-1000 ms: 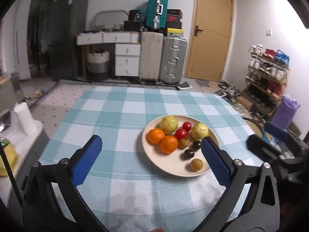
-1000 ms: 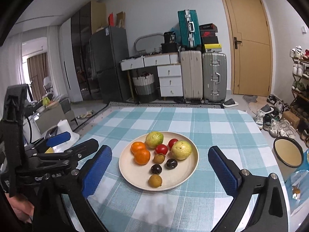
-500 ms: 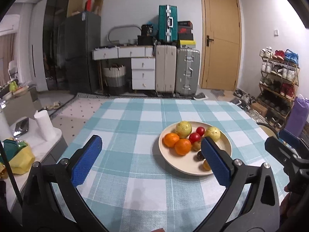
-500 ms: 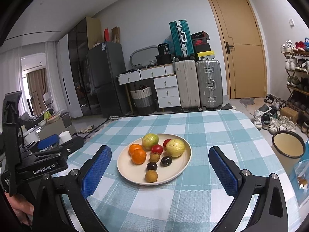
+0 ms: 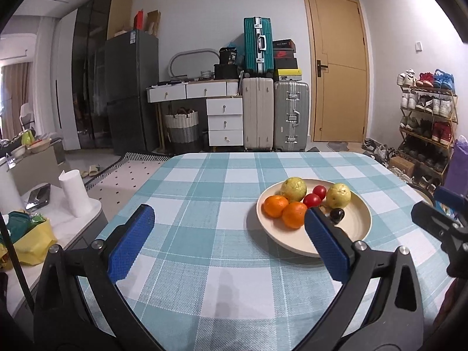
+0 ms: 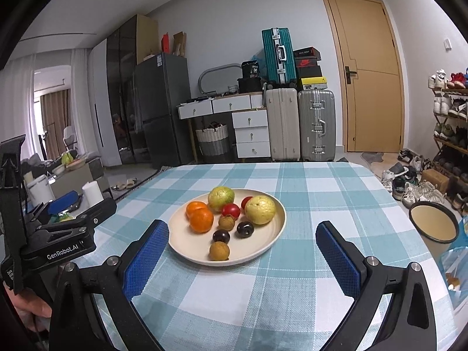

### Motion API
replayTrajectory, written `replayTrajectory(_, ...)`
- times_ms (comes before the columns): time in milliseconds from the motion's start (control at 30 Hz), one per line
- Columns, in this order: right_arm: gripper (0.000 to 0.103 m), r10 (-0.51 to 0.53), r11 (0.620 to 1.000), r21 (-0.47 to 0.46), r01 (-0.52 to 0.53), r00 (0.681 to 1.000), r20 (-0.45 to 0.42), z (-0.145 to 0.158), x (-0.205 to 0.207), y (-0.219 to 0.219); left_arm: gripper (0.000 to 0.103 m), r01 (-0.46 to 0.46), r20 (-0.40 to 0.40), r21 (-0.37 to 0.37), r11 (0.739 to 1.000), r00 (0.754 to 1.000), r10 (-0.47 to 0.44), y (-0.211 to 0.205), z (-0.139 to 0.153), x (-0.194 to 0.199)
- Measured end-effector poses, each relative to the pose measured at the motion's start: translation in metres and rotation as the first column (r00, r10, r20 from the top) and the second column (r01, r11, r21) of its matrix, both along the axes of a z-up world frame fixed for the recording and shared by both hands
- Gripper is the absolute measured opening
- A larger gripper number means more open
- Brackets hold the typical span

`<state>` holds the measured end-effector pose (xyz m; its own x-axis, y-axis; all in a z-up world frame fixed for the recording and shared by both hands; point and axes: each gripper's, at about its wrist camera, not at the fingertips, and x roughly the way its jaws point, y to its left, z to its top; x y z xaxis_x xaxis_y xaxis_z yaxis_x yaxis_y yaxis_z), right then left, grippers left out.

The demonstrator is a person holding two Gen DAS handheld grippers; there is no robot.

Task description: Organize fruits

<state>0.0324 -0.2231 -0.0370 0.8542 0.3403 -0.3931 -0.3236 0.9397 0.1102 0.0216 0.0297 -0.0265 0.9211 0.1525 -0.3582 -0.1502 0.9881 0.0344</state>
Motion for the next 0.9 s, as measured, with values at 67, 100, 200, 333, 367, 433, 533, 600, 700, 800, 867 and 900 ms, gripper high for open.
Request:
replayTrajectory(67, 0.103, 0.000, 1.000, -0.009, 0.000, 1.000, 0.005, -0.002, 0.000, 0.001, 0.102, 0.001, -0.001, 0.013, 1.000, 1.000, -0.001, -0.001, -0.004, 0.000)
replayTrajectory(100, 0.103, 0.002, 1.000, -0.016, -0.002, 1.000, 0.010, -0.004, 0.000, 0.001, 0.102, 0.005, -0.002, 0.017, 1.000, 1.000, -0.005, -0.001, -0.006, 0.000)
replayTrajectory(200, 0.103, -0.004, 0.999, -0.037, 0.004, 1.000, -0.002, -0.008, 0.003, 0.004, 0.102, 0.014, 0.001, 0.015, 1.000, 1.000, -0.014, -0.002, -0.010, 0.002)
replayTrajectory(333, 0.103, -0.001, 0.999, -0.048, 0.000, 1.000, -0.006, -0.011, 0.004, 0.007, 0.102, 0.022, -0.002, 0.003, 1.000, 1.000, -0.022, 0.000, -0.014, 0.005)
replayTrajectory(367, 0.103, 0.003, 0.999, -0.052, -0.003, 1.000, -0.009, -0.012, 0.005, 0.008, 0.102, 0.028, 0.004, -0.006, 1.000, 1.000, -0.028, 0.001, -0.014, 0.006)
replayTrajectory(433, 0.103, 0.009, 0.999, -0.054, -0.009, 1.000, -0.014, -0.012, 0.006, 0.009, 0.102, 0.038, 0.013, -0.014, 0.999, 0.999, -0.038, 0.001, -0.015, 0.006)
replayTrajectory(533, 0.103, 0.016, 0.999, -0.041, -0.016, 1.000, -0.019, -0.013, 0.007, 0.007, 0.102, 0.051, 0.013, -0.020, 0.998, 0.999, -0.051, 0.001, -0.015, 0.008)
replayTrajectory(600, 0.103, 0.018, 1.000, -0.025, -0.018, 1.000, -0.014, -0.013, 0.006, 0.005, 0.102, 0.050, 0.025, -0.027, 0.998, 0.998, -0.049, 0.003, -0.015, 0.006)
replayTrajectory(700, 0.103, 0.009, 1.000, -0.001, -0.009, 1.000, 0.030, -0.010, -0.002, 0.000, 0.102, 0.061, 0.050, -0.035, 0.998, 0.997, -0.059, 0.005, -0.014, 0.001)
replayTrajectory(800, 0.103, 0.023, 1.000, -0.018, -0.022, 0.998, 0.057, -0.009, -0.008, 0.004, 0.102, 0.066, 0.054, -0.031, 0.997, 0.996, -0.064, 0.004, -0.014, -0.001)
replayTrajectory(867, 0.103, 0.035, 0.998, -0.045, -0.032, 0.997, 0.065, -0.008, -0.009, 0.010, 0.102, 0.065, 0.054, -0.031, 0.997, 0.997, -0.064, 0.004, -0.013, 0.000)
replayTrajectory(900, 0.103, 0.038, 0.998, -0.057, -0.034, 0.997, 0.068, -0.008, -0.010, 0.012, 0.102, 0.065, 0.054, -0.031, 0.997, 0.997, -0.063, 0.004, -0.013, 0.000)
